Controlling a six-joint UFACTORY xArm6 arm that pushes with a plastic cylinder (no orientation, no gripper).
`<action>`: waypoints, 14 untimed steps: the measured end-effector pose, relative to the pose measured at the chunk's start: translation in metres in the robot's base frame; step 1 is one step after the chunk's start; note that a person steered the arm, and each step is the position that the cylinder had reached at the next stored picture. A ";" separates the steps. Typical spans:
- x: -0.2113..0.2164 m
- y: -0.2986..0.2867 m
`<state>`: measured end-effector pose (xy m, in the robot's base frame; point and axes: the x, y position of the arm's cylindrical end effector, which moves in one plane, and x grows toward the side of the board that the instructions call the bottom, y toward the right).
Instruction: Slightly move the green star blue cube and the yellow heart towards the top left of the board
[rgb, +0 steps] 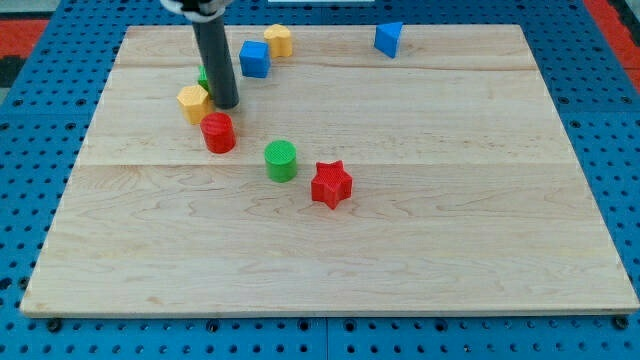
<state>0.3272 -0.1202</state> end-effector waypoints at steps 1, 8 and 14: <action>-0.018 0.003; -0.074 0.116; -0.015 0.283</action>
<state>0.3117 0.1633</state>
